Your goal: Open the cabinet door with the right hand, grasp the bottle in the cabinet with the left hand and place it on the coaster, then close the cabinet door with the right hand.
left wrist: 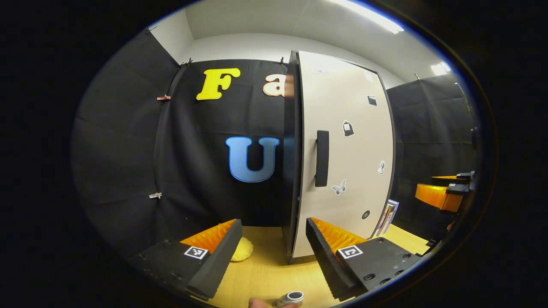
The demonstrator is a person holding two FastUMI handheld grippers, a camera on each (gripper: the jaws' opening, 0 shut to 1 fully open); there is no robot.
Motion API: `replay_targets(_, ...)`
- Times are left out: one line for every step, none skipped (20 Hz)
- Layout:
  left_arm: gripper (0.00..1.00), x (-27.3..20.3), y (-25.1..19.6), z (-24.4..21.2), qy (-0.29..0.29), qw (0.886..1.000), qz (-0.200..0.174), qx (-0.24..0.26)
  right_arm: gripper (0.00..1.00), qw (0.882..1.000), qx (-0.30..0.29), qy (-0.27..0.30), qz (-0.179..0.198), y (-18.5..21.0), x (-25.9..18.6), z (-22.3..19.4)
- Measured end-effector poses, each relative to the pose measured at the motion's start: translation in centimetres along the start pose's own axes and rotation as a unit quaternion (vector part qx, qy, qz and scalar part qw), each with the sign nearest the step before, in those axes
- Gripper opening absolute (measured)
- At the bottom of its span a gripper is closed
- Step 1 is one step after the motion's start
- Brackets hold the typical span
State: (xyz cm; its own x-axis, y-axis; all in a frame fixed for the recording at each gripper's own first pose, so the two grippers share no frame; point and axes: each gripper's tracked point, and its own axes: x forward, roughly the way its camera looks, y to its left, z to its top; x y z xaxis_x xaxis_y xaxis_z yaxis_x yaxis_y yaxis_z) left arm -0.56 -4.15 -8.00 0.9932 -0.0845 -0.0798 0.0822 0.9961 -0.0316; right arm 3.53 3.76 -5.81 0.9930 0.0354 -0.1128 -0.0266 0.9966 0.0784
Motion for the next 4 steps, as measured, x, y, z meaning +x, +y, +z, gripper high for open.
replay_targets(0.94, 0.04, -0.02, -0.09, 0.000, 1.000, 0.000, 0.000, 0.98, 1.000, 0.000, 0.001, 0.000, 0.07, -0.01, -0.05)
replay_targets(0.94, 0.03, -0.01, -0.10, 0.000, 1.000, 0.000, 0.001, 0.98, 1.000, -0.001, 0.001, 0.000, 0.04, -0.01, -0.06)
replay_targets(0.94, 0.06, 0.01, -0.10, 0.001, 1.000, 0.000, 0.002, 0.98, 1.000, -0.001, 0.001, 0.000, 0.02, 0.05, -0.07)
replay_targets(0.94, 0.06, -0.04, -0.11, 0.001, 1.000, 0.000, 0.002, 0.98, 1.000, -0.001, 0.002, 0.000, 0.03, 0.03, -0.10)
